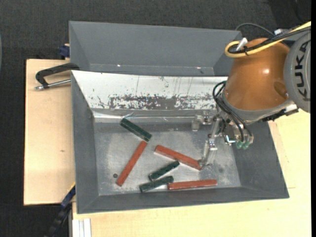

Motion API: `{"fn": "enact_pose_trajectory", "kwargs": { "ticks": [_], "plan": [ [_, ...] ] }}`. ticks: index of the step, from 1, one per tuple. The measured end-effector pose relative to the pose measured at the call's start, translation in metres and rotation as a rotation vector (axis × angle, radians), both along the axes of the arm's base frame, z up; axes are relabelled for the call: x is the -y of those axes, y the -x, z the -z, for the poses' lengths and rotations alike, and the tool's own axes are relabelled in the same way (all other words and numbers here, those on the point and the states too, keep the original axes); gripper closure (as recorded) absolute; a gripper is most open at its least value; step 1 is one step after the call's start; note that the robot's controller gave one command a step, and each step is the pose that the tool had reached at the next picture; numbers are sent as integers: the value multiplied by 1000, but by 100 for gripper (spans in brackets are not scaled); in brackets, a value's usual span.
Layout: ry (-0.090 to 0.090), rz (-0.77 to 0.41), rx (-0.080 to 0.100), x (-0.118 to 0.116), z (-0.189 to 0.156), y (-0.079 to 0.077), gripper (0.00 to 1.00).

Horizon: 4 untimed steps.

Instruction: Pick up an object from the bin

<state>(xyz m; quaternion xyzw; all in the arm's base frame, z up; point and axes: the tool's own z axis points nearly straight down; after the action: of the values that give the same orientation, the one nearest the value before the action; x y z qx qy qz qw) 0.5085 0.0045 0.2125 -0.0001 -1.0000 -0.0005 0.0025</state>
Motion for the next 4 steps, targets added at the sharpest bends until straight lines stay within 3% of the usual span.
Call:
{"fn": "enact_pose_trajectory", "kwargs": {
  "ticks": [1,2,3,4],
  "plan": [
    [0,0,8,0,-3,-2,0],
    [0,-62,14,4,28,-3,0],
    [0,-86,11,-7,88,0,0],
    [0,-105,6,30,142,8,100]
  ]
}}
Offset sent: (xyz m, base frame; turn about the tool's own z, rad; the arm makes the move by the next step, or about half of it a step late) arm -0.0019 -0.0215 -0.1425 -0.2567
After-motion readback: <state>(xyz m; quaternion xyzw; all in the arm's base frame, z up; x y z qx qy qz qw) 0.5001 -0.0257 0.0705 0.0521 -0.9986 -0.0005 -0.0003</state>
